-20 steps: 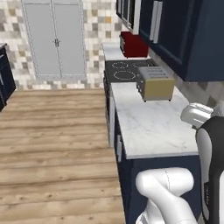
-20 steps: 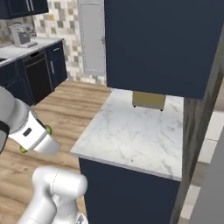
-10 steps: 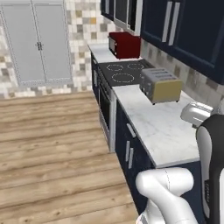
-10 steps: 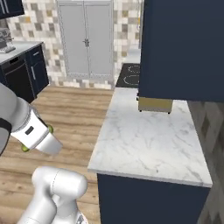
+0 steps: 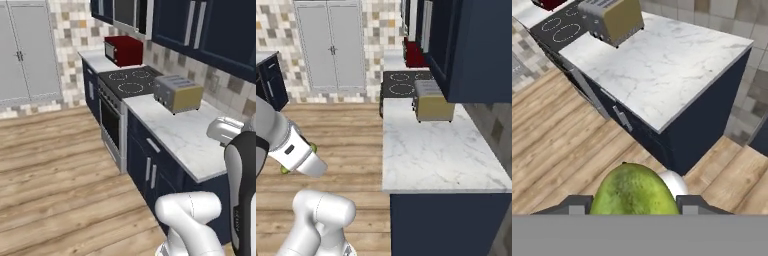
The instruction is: Pick the kiwi and mango from the fridge and place them inside the tupperware on the counter.
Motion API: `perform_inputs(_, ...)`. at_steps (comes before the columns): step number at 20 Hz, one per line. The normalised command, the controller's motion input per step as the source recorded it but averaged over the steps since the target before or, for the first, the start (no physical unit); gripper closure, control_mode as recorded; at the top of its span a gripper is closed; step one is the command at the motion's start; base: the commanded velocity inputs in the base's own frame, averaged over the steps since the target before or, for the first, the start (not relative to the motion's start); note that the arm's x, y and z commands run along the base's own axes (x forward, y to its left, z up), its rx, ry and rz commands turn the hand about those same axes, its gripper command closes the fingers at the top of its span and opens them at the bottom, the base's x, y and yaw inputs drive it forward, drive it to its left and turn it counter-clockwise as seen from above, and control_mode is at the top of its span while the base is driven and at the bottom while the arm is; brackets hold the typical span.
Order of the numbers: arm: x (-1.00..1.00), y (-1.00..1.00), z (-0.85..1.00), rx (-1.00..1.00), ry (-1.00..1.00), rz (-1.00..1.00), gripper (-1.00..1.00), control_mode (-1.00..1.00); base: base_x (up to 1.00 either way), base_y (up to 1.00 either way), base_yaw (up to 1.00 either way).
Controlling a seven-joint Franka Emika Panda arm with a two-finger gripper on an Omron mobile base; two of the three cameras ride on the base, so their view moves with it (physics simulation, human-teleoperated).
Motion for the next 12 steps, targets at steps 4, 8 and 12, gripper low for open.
perform_inputs(4,0.0,0.0,0.0,0.0,0.0,0.0,1.0,1.0,0.0,0.77,-0.31)
perform_inputs(8,0.0,0.0,0.0,0.0,0.0,0.0,1.0,1.0,0.0,0.86,-0.13)
perform_inputs(12,0.0,0.0,0.0,0.0,0.0,0.0,1.0,1.0,-0.02,0.83,0.12)
